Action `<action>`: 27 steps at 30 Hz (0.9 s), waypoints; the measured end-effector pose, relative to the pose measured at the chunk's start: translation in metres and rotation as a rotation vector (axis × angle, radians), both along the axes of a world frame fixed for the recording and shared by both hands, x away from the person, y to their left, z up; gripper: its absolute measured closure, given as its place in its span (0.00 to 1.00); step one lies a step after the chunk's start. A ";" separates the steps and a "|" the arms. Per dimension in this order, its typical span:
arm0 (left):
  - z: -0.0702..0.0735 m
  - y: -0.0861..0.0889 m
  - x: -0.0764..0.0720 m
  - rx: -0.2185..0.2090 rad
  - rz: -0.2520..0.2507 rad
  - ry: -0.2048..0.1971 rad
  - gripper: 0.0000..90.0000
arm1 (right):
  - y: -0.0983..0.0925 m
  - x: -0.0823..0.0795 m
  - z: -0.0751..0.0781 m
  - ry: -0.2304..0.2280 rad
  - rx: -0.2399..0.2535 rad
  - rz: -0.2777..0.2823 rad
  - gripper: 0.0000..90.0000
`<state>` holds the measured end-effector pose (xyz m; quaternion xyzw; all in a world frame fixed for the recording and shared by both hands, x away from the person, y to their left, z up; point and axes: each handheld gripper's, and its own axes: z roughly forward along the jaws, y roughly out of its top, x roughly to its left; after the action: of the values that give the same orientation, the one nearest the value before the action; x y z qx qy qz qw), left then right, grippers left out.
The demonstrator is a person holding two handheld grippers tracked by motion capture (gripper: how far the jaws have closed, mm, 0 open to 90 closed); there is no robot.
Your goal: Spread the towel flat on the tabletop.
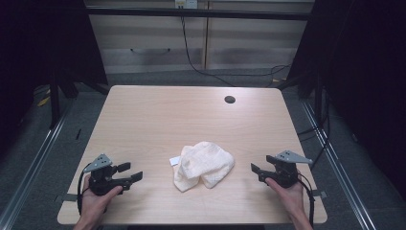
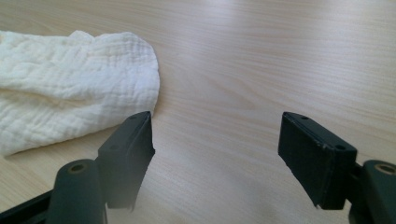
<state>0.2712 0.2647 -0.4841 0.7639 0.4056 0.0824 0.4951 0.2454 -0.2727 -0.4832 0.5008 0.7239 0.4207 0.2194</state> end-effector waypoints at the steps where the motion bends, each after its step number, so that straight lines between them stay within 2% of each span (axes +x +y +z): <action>1: 0.000 -0.001 0.000 0.003 -0.002 0.000 0.31 | 0.000 0.000 0.000 0.003 -0.001 0.005 0.29; 8: -0.001 -0.006 0.002 0.018 -0.008 0.002 0.31 | 0.002 0.002 0.003 0.014 0.037 0.024 0.32; 12: -0.002 -0.008 0.002 0.028 -0.012 0.005 0.31 | 0.009 0.005 0.003 0.029 0.030 0.060 0.35; 17: -0.001 -0.008 0.001 0.033 -0.010 0.002 0.31 | 0.019 0.006 0.004 0.050 0.033 0.130 0.43; 19: 0.000 -0.009 0.000 0.031 -0.016 -0.004 0.31 | 0.024 0.005 0.005 0.062 0.050 0.180 0.42; 21: 0.001 -0.010 0.000 0.031 -0.018 -0.008 0.31 | 0.026 0.005 0.006 0.063 0.049 0.191 0.43; 22: 0.001 -0.012 0.000 0.036 -0.027 -0.011 0.31 | 0.032 0.004 0.011 0.069 0.048 0.232 0.48; 26: 0.001 -0.013 0.000 0.038 -0.040 -0.012 0.31 | 0.041 0.007 0.019 0.049 0.054 0.246 0.51; 27: 0.001 -0.013 0.001 0.031 -0.037 -0.010 0.31 | 0.044 0.011 0.022 0.061 0.061 0.262 0.54</action>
<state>0.2719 0.2514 -0.4832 0.7784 0.3877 0.0830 0.4868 0.2560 -0.2283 -0.4616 0.4211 0.7763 0.4520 0.1252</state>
